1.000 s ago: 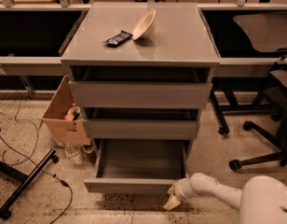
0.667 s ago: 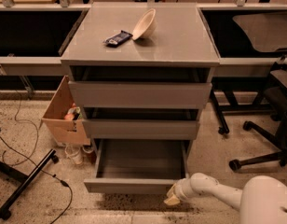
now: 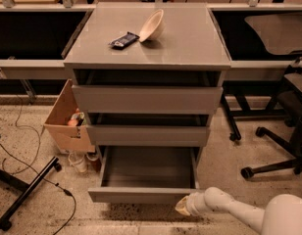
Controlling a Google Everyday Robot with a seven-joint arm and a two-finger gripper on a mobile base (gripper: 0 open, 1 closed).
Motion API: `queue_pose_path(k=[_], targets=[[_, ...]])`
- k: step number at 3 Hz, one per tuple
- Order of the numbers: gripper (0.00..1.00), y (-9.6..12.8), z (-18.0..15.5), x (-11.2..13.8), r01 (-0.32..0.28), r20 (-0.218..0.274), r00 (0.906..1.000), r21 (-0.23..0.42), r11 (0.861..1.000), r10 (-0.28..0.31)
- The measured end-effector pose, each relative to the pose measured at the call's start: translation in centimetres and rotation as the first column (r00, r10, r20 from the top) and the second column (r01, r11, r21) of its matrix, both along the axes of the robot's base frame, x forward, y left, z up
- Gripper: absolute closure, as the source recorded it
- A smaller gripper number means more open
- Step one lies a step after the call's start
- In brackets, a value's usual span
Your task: Close bottom drawer
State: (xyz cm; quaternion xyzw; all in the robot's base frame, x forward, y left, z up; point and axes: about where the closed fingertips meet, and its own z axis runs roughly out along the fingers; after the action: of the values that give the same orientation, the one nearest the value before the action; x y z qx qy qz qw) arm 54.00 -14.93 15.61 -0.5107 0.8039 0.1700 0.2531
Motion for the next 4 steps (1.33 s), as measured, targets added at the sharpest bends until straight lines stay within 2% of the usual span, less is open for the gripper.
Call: queue_pose_path(k=[1, 2, 3, 4], targets=[[1.0, 1.1, 0.7, -2.9, -0.054, -0.01, 0.9985, 0.015, 0.998, 0.054], [1.0, 2.5, 1.2, -5.2, -0.112, -0.025, 0.9933, 0.017, 0.994, 0.112], [1.0, 3.5, 0.9, -4.6, -0.148, -0.032, 0.9885, 0.005, 0.989, 0.148], [1.0, 3.6, 0.5, -2.5, -0.143, -0.015, 0.9897, -0.008, 0.99, 0.143]])
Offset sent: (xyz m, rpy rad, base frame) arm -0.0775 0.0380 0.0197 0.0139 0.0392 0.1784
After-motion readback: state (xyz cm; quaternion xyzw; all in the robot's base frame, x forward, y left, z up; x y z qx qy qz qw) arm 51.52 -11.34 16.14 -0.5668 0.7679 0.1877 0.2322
